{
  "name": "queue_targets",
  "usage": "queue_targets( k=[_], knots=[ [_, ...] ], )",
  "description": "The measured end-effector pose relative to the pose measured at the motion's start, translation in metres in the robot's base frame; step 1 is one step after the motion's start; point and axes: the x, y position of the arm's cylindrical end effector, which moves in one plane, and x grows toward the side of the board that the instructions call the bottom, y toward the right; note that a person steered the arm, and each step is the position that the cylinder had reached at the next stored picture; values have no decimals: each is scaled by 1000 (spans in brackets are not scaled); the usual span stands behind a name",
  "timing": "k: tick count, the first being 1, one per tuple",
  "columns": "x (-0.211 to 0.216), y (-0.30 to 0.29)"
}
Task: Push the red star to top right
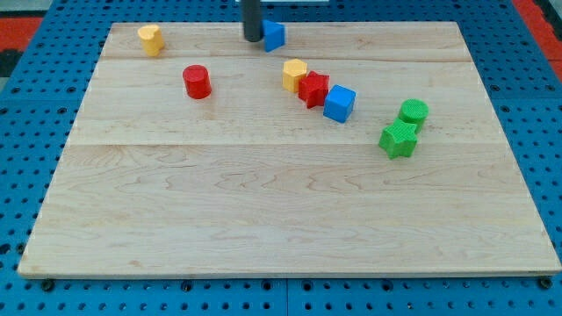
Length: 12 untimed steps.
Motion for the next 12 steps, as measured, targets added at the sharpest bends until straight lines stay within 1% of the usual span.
queue_targets(
  k=[1, 2, 3, 6, 7, 8, 9, 11, 12],
  knots=[
    [0, 15],
    [0, -17],
    [-1, -63],
    [-12, -66],
    [12, -55],
    [26, -31],
    [53, -6],
    [126, -14],
    [139, 62]
  ],
)
